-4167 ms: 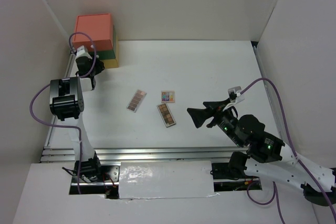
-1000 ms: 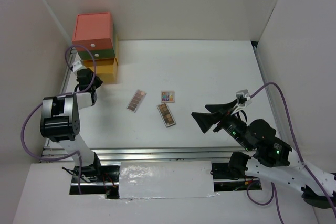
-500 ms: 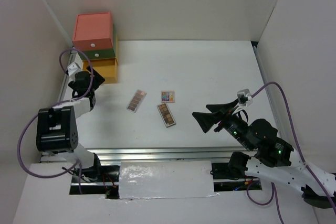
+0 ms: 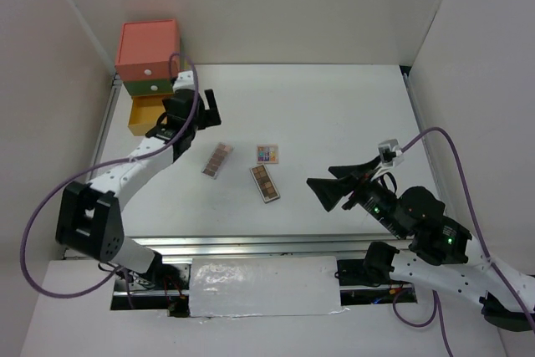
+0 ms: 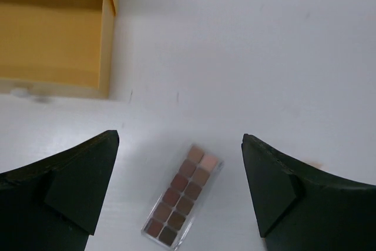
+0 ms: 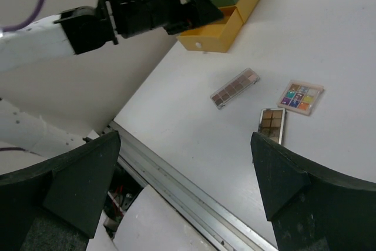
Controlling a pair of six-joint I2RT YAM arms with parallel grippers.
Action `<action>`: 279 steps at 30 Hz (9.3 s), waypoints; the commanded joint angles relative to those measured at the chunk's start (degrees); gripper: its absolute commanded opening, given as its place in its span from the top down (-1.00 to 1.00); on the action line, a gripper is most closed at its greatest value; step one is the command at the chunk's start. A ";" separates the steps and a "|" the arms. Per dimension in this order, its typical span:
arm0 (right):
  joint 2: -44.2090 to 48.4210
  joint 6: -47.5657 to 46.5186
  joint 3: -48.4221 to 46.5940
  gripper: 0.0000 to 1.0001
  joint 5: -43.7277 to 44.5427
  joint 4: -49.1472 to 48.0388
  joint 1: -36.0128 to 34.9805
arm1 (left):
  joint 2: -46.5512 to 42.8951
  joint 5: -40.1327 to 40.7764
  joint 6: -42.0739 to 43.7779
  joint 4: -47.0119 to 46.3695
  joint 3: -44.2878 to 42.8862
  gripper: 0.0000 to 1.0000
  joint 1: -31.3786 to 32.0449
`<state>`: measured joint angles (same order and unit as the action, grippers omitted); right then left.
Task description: Organize the makeup
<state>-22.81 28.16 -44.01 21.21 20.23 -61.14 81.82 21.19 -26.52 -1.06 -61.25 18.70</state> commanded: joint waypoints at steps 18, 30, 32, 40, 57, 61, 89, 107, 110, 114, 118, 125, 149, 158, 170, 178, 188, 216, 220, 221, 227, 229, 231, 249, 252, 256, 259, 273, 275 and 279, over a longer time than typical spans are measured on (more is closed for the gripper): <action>0.57 5.76 -4.86 -0.99 -3.98 7.72 0.06 | 23.56 -6.42 7.71 17.41 -6.78 -0.99 2.92; 1.27 7.78 -4.68 -0.99 -5.57 8.25 0.06 | 23.82 -12.49 7.63 16.44 -3.87 -0.99 3.45; 1.36 8.05 -4.77 -0.99 -5.92 8.33 0.06 | 23.65 -12.40 7.54 16.53 -3.70 -0.99 3.71; 2.24 8.75 -4.68 -1.00 -6.45 8.60 0.15 | 27.24 -8.01 5.87 20.04 -4.84 -0.90 4.42; 3.56 8.93 -5.65 -0.99 -5.13 10.62 0.15 | 25.15 -11.53 2.53 25.05 -14.93 -0.02 4.33; 4.09 9.10 -5.21 -0.99 -4.95 10.80 0.06 | 22.86 -10.12 0.60 26.55 -19.07 0.03 3.37; 3.21 8.31 -3.89 -1.00 -2.76 10.45 0.15 | 11.51 -6.16 -52.75 -1.31 -7.30 0.14 -26.69; -3.47 6.47 -4.07 -1.00 -2.05 7.81 0.15 | 23.21 -11.08 -52.76 -12.65 -6.59 -0.92 -30.30; -4.00 6.38 -4.24 -1.00 -2.05 7.63 0.06 | 22.42 -12.13 -51.35 -13.18 -7.65 -0.99 -30.30; -4.53 6.29 -4.51 -1.00 -2.23 7.28 0.06 | 20.93 -12.84 -50.21 -11.78 -9.14 -0.99 -30.30; -5.05 6.55 -4.07 -1.00 -2.23 6.76 0.06 | 16.55 -14.68 -48.02 -10.11 -8.71 -0.99 -30.04; -10.15 8.04 -5.91 -1.00 0.67 9.30 0.06 | 2.04 -9.70 -34.67 5.17 -3.09 -0.99 -17.15; -14.28 21.23 -12.51 -1.00 15.88 31.10 0.15 | 32.17 11.33 -42.99 44.64 -28.04 -0.99 32.45; -18.58 19.74 -10.57 -1.00 16.49 29.43 0.15 | 34.80 10.72 -45.28 41.85 -23.82 -0.99 33.51; -17.53 17.37 -8.99 -1.00 13.33 25.30 0.06 | 34.12 10.36 -47.57 39.38 -15.58 -0.28 32.37; -17.97 15.26 -8.73 -1.00 11.57 22.93 0.24 | 16.66 15.02 -48.98 40.18 -5.55 0.56 27.73; -19.03 12.62 -7.58 -1.00 9.11 19.15 0.32 | -3.15 10.90 -36.32 24.99 -1.41 0.63 5.23; -23.60 2.16 -6.96 -1.00 -3.11 7.01 0.32 | 19.86 -10.29 -48.71 -22.96 -4.48 -0.55 -28.19; -23.42 2.69 -6.70 -1.00 -3.19 6.93 0.41 | 21.19 -10.03 -49.50 -16.79 -7.30 -0.98 -28.45; -23.25 2.86 -6.70 -1.00 -3.19 6.93 0.41 | 21.01 -9.94 -49.94 -16.61 -6.95 -0.99 -28.54; -22.19 3.04 -7.14 -1.00 -2.84 7.89 0.32 | 16.54 -9.93 -50.21 -11.78 -5.63 -0.99 -28.28; -21.49 3.30 -7.06 -1.00 -2.84 7.90 0.32 | 15.48 -9.51 -45.32 -5.41 -7.90 -0.99 -26.01; -21.14 3.48 -7.06 -1.00 -1.62 8.07 0.41 | 15.21 -7.40 -35.77 0.33 -15.18 -0.99 -22.06; -11.91 11.21 -10.22 -1.00 4.72 20.38 0.68 | 44.92 0.15 -10.83 37.79 -52.12 -0.99 20.14; -11.65 10.78 -8.38 -1.00 5.50 19.68 0.76 | 45.01 3.67 -11.80 39.90 -51.69 -0.99 21.81; -14.89 11.65 -5.57 -1.00 10.50 19.06 0.76 | 43.86 7.10 -13.11 40.87 -47.82 -0.99 23.13; -20.16 14.46 -6.09 -1.00 13.58 20.02 1.46 | 43.86 5.36 -13.64 39.83 -44.58 -0.99 23.14; -24.65 11.39 -2.66 -1.00 6.39 13.08 8.06 | 48.34 0.17 -15.48 36.22 -42.63 -0.99 23.14; -24.74 11.30 -2.49 -1.00 5.86 12.91 8.06 | 48.96 0.08 -16.01 37.00 -42.90 -0.99 23.14; -24.04 10.78 -2.13 -1.00 4.63 12.12 8.06 | 50.28 0.78 -17.68 37.80 -41.85 -0.87 22.87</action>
<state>-47.70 39.97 -46.63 26.72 35.53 -53.36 129.80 21.80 -42.57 36.01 -104.20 41.52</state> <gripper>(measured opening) 0.999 0.955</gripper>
